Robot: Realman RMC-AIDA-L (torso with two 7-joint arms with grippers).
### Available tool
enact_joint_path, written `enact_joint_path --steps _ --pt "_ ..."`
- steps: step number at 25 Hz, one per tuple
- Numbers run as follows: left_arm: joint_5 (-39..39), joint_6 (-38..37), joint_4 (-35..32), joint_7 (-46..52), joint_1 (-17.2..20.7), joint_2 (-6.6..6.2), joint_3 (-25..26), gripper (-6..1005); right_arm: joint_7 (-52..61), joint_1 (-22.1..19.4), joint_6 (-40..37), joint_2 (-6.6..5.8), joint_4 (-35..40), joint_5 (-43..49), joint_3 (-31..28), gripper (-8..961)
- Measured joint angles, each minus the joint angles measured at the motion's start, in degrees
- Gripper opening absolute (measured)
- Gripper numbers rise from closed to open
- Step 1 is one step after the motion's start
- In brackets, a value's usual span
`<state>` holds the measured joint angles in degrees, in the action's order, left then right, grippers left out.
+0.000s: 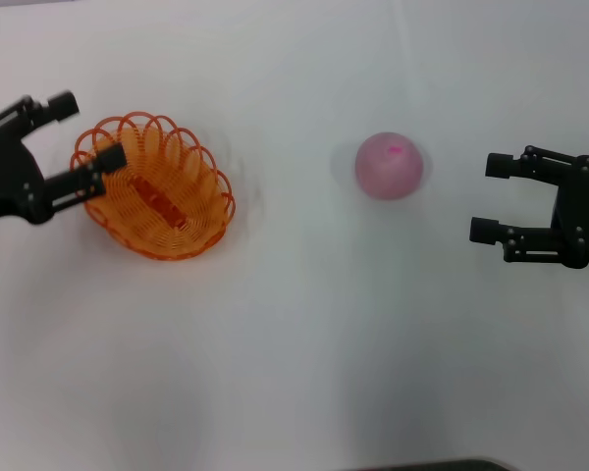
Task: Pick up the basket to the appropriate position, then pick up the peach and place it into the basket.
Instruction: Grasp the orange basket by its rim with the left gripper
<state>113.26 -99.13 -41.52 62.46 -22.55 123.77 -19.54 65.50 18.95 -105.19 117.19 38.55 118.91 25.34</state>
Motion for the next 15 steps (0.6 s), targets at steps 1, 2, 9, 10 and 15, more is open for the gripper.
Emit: enact_joint_path --steps 1,2,9,10,15 --pt "-1.1 0.5 0.7 -0.6 0.0 0.0 0.0 841 0.2 0.0 0.0 0.04 0.0 0.0 0.0 901" --pt "-1.9 0.8 1.2 -1.1 0.0 0.0 0.0 840 0.3 0.0 0.0 0.09 0.1 0.0 0.0 901" --pt "-7.6 6.7 5.5 -3.9 -1.0 0.05 -0.1 831 0.4 0.5 0.0 0.13 0.1 -0.1 0.0 901" --pt "-8.2 8.0 6.1 -4.2 -1.4 0.06 -0.1 829 0.4 0.6 0.0 0.14 0.0 -0.1 0.0 901" --pt "-11.4 13.5 10.2 -7.0 -3.1 0.13 0.2 823 0.4 0.9 0.6 0.31 -0.5 -0.1 0.0 901"
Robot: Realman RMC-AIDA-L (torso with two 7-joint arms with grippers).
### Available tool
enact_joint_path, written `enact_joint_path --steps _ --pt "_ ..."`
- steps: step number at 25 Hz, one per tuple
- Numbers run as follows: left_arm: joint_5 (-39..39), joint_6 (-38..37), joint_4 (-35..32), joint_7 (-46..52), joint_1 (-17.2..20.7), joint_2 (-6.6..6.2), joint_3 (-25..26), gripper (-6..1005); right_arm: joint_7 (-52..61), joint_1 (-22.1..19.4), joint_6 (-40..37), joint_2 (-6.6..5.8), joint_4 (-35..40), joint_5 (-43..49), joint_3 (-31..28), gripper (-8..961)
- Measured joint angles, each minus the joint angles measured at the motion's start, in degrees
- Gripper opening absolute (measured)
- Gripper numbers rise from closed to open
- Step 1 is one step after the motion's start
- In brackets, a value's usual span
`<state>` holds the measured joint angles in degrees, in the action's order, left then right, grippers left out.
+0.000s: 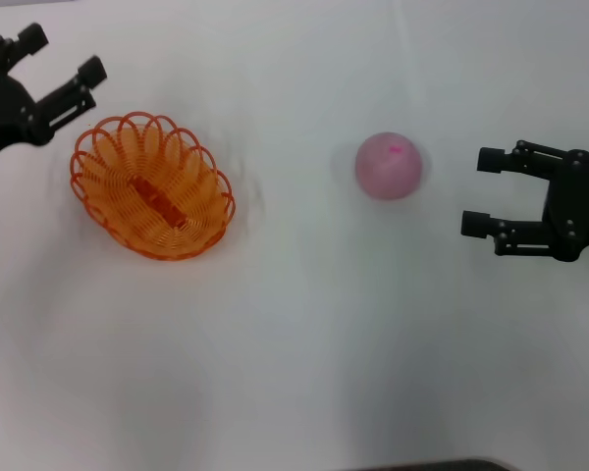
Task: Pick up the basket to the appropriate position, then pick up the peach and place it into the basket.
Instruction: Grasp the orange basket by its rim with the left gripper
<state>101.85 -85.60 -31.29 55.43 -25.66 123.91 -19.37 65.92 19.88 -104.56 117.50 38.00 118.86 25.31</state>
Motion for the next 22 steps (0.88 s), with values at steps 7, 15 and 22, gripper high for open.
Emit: enact_joint_path --steps 7,15,22 --pt "-6.4 3.9 4.2 -3.8 -1.6 0.02 -0.1 814 0.0 0.2 0.3 0.42 0.0 0.1 0.2 901" --pt "-7.0 4.8 4.5 -3.1 -2.2 0.02 -0.2 804 0.0 0.2 0.7 0.57 0.0 0.1 0.4 901" --pt "-6.6 5.8 2.4 2.0 -2.8 0.02 -0.8 795 0.0 0.2 0.7 0.65 -0.1 0.1 0.5 901"
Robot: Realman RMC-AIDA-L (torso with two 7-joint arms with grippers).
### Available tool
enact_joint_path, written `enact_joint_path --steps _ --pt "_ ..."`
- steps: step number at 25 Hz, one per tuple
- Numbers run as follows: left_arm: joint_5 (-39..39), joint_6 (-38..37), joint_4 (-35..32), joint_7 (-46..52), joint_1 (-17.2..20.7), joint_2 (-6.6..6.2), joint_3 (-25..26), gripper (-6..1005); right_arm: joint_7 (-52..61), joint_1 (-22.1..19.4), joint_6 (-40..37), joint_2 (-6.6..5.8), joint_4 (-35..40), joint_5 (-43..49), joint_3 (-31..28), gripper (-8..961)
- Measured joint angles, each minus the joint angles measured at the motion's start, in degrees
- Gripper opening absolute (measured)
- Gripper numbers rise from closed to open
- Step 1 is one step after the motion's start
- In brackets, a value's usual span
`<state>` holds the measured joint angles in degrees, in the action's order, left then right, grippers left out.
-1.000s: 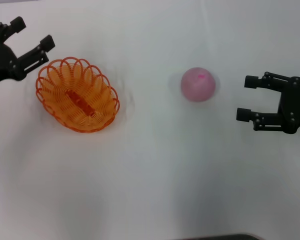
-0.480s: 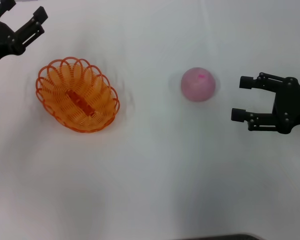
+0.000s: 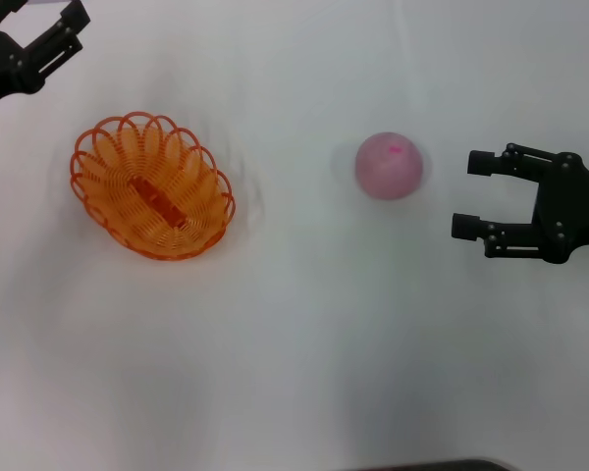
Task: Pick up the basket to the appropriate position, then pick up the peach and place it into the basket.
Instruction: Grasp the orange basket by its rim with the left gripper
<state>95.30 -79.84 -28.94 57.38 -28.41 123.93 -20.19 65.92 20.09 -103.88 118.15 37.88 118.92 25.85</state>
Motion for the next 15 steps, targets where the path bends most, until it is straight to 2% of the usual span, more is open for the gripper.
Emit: enact_joint_path --steps 10,15 --pt "0.6 5.9 -10.3 15.0 0.5 -0.08 -9.9 782 0.0 0.1 0.0 -0.02 0.0 0.0 0.0 901" --pt "6.3 7.8 -18.2 24.6 0.5 -0.16 -13.5 758 0.0 0.1 0.0 -0.03 0.0 0.2 0.0 902"
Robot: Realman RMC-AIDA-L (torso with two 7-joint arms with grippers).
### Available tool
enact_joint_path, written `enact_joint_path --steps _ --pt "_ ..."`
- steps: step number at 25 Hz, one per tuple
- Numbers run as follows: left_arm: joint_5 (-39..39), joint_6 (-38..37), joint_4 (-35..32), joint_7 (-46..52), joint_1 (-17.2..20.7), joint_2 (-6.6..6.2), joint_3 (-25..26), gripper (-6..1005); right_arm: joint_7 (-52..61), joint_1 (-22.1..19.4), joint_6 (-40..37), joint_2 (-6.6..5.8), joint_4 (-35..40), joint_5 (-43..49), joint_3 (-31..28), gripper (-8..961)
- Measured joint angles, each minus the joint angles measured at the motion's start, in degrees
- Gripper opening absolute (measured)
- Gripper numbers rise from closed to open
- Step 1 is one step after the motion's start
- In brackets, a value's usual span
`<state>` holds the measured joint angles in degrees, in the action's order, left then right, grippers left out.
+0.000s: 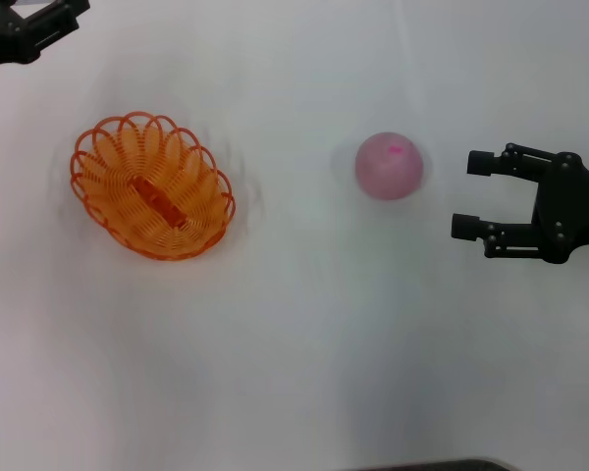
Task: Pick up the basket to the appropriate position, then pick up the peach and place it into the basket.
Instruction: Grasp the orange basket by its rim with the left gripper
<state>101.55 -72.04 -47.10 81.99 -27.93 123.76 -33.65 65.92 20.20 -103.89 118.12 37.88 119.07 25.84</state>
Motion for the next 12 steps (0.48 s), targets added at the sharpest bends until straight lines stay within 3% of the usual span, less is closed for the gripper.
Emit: enact_joint_path --steps 12 --pt "17.9 1.3 -17.3 24.1 -1.5 -0.18 -5.4 729 0.0 0.2 0.0 -0.26 0.0 0.0 0.2 902"
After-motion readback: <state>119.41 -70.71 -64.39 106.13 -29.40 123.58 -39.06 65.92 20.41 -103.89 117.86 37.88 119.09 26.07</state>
